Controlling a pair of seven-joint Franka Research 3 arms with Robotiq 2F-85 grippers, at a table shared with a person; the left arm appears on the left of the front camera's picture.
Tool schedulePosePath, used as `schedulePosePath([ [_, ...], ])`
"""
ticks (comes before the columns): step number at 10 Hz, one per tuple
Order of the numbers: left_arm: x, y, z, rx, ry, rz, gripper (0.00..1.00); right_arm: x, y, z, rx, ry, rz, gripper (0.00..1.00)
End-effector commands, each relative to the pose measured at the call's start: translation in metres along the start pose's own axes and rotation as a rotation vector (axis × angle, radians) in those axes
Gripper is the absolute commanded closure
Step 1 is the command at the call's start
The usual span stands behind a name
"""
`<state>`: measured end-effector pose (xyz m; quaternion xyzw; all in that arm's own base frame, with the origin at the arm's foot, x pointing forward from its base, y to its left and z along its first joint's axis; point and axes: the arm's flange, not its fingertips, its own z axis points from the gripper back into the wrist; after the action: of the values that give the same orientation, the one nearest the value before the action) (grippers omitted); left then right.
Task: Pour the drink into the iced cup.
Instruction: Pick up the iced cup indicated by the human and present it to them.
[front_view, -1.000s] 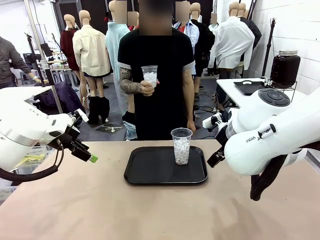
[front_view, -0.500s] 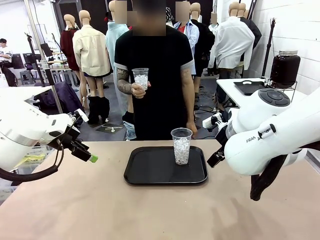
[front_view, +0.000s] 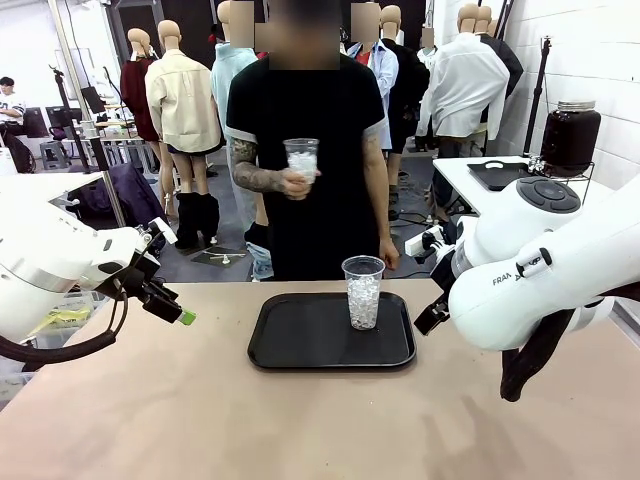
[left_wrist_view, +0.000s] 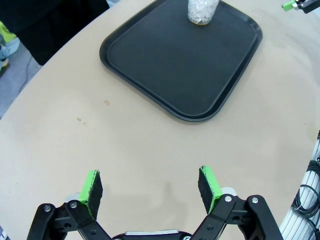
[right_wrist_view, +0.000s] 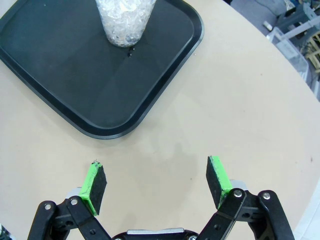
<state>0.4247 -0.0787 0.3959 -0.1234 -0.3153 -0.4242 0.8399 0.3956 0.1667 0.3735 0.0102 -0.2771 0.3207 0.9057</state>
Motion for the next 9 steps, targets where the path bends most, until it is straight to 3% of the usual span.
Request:
schedulePosePath([
  [1,0.0,0.003,-0.001,0.004,-0.012,-0.002,0.0,0.0,0.001,0.0,0.001,0.0,0.0,0.0],
  [4,0.0,0.013,0.013,0.086,0.007,-0.026,0.0,0.0,0.001,0.0,0.001,0.0,0.0,0.0],
  [7,-0.004,0.057,0.055,0.18,-0.006,0.048,0.0,0.0,0.001,0.0,0.001,0.0,0.0,0.0],
  [9,-0.016,0.086,0.079,0.232,0.041,0.09,0.0,0.0,0.001,0.0,0.001,0.0,0.0,0.0],
])
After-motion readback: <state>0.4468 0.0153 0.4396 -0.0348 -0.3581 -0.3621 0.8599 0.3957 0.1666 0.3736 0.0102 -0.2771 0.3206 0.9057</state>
